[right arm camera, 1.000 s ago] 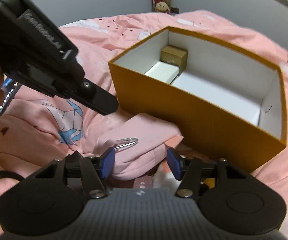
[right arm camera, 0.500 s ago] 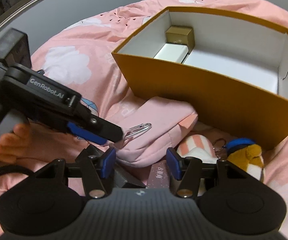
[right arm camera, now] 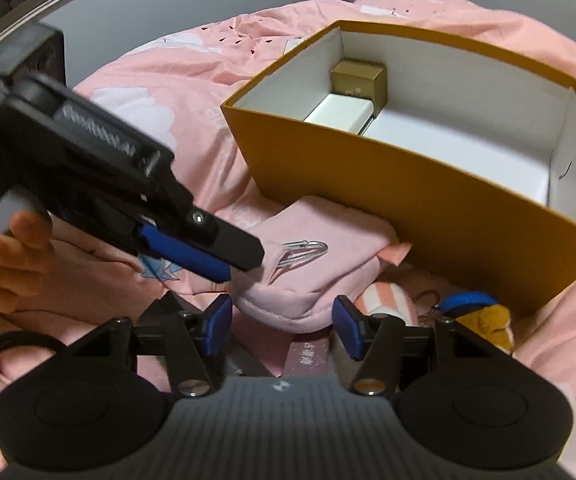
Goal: Organize objects
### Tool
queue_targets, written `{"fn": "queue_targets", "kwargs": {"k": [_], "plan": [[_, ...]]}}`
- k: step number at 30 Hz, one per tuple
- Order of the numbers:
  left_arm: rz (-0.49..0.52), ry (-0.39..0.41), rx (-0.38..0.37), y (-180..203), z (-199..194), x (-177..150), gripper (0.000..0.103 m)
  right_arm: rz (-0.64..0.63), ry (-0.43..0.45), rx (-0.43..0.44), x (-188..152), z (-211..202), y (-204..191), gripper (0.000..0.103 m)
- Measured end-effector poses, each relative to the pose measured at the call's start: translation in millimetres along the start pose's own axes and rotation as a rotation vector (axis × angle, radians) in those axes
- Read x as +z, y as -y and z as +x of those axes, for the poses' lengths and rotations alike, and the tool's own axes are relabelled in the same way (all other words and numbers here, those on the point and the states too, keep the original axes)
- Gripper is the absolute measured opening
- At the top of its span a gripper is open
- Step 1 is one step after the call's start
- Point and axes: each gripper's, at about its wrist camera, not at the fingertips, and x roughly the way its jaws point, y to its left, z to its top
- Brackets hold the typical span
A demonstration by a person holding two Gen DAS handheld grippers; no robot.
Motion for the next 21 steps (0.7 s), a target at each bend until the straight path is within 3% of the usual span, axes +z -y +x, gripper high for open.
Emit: {"fn": "queue_targets", "kwargs": {"k": [8,10,14,17,21], "plan": [[0.036,0.033,-0.037,16.7,-0.9,10.6,0.035,-0.087,0.022,-0.093,0.6,10.6,-0.9,0.062],[0.046,0.043,-0.038,19.5,-1.5,13.5,0.035,-0.102,0.025,-0.110,-0.1,14.9,1.7,0.056],[0.070,0.074,-0.023,21.6,-6.7,17.3,0.035,-0.105,0.058,-0.144,2.8,16.5,9.3,0.032],[0.099,0.108,-0.035,26.2,-14.8,17.9,0.035,-0.080,0.103,-0.141,7.3,8.8,15.8,0.025],[0.183,0.134,0.022,35.2,-23.7,14.3,0.042,-0.050,0.158,-0.152,14.0,-6.1,18.6,0.019]]}}
